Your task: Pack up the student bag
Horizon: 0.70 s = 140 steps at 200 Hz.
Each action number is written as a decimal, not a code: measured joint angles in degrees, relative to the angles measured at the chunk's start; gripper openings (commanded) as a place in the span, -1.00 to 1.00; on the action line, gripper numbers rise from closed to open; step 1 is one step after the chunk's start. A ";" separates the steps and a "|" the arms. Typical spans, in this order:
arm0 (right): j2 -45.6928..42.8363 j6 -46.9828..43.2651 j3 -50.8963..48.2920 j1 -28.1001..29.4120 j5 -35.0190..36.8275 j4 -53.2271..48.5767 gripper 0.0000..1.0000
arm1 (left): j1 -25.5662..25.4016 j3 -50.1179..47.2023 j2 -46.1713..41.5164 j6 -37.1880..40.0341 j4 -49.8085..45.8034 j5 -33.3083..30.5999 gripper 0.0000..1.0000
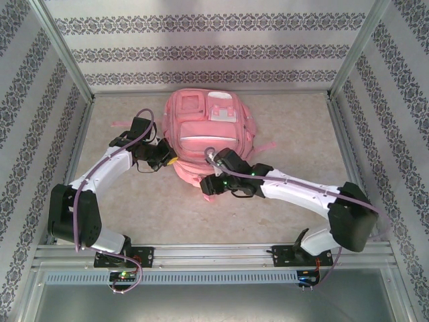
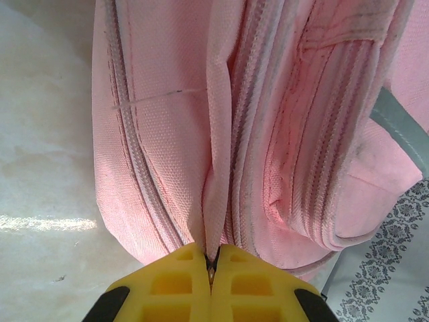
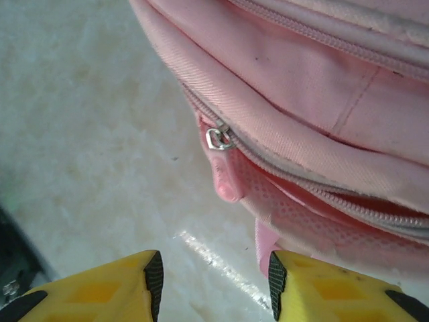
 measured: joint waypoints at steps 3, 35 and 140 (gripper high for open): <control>0.52 0.04 0.39 0.37 0.74 -0.26 -0.02 | 0.00 0.09 0.02 0.00 0.02 0.02 -1.00; 6.99 0.70 7.52 4.15 8.33 -4.13 0.01 | 0.02 0.52 0.37 -0.42 0.00 0.02 -1.00; 19.15 4.31 18.62 5.97 18.75 -13.88 -0.29 | 0.00 0.52 0.37 -2.36 0.02 -0.20 -1.00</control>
